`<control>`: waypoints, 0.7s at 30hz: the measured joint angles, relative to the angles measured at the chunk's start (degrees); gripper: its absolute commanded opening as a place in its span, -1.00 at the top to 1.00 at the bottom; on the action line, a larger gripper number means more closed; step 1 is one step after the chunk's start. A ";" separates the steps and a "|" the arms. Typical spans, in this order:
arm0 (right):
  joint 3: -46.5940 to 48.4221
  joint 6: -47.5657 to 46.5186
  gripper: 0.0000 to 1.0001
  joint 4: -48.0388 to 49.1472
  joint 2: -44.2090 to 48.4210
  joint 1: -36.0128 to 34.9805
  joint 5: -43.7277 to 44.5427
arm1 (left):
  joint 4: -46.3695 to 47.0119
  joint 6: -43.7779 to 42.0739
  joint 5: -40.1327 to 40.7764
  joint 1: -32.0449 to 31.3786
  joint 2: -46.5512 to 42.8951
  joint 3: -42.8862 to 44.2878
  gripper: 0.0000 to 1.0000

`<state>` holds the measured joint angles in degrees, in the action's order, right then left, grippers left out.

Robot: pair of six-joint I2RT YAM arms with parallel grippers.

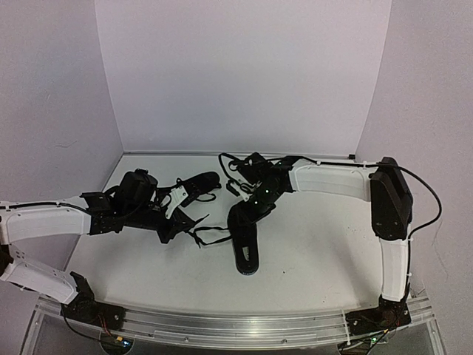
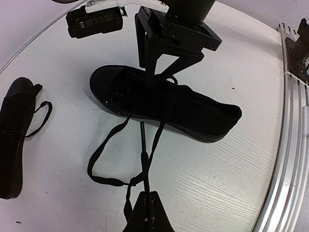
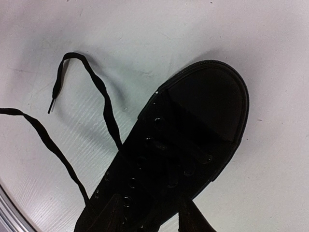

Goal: Tie the shoes

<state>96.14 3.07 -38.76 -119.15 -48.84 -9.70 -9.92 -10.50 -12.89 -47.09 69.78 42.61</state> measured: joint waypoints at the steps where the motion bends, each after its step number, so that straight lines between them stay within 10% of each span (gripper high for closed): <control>1: 0.01 -0.35 0.26 -0.09 0.00 0.00 0.44 | -0.01 0.00 -0.06 0.00 0.00 0.00 1.00; 21: 2.22 -7.79 0.56 -2.13 -3.13 0.00 0.66 | 0.91 -0.04 -0.37 0.00 1.64 0.00 1.00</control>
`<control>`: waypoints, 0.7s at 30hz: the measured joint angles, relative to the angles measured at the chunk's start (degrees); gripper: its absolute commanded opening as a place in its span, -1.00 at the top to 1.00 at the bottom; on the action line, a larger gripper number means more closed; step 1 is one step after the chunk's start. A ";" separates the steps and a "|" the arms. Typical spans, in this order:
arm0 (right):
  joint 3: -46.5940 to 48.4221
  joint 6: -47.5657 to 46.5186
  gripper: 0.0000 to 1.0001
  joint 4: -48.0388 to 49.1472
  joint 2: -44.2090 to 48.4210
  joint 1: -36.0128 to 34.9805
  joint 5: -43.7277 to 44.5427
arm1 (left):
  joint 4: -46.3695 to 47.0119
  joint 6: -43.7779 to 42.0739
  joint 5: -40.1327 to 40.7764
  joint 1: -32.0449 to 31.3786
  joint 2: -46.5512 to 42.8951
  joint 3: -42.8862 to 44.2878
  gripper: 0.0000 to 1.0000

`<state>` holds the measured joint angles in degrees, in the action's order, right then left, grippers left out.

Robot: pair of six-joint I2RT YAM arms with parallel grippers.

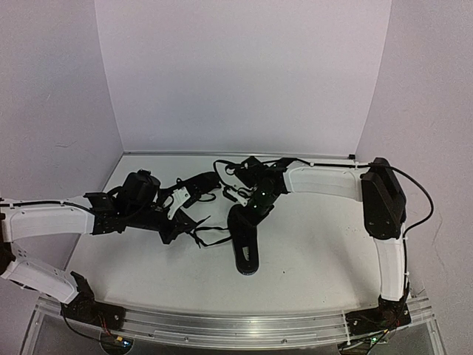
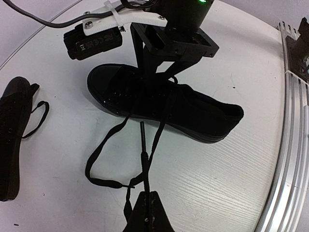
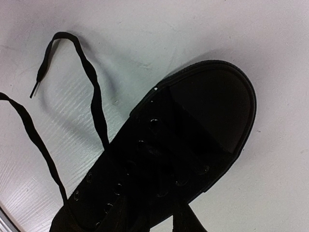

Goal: Tie the shoes

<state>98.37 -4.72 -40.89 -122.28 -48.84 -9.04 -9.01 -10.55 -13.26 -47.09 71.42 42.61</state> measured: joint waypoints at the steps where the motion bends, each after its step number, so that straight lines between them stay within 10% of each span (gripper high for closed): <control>1: 0.00 -0.18 0.65 -0.05 -0.03 0.00 -0.11 | 0.26 0.00 0.00 0.00 0.02 0.00 1.00; 8: -0.03 -0.41 1.00 -0.20 -0.01 0.00 -0.89 | 1.45 -0.03 1.13 0.00 1.70 0.33 1.00; 21: -10.56 0.26 1.00 5.25 9.76 0.00 -3.73 | 9.81 -7.43 7.33 0.02 15.12 3.98 1.00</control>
<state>87.81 -4.46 -35.64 -112.52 -48.84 -12.76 0.79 -17.98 -5.93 -47.07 86.53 46.59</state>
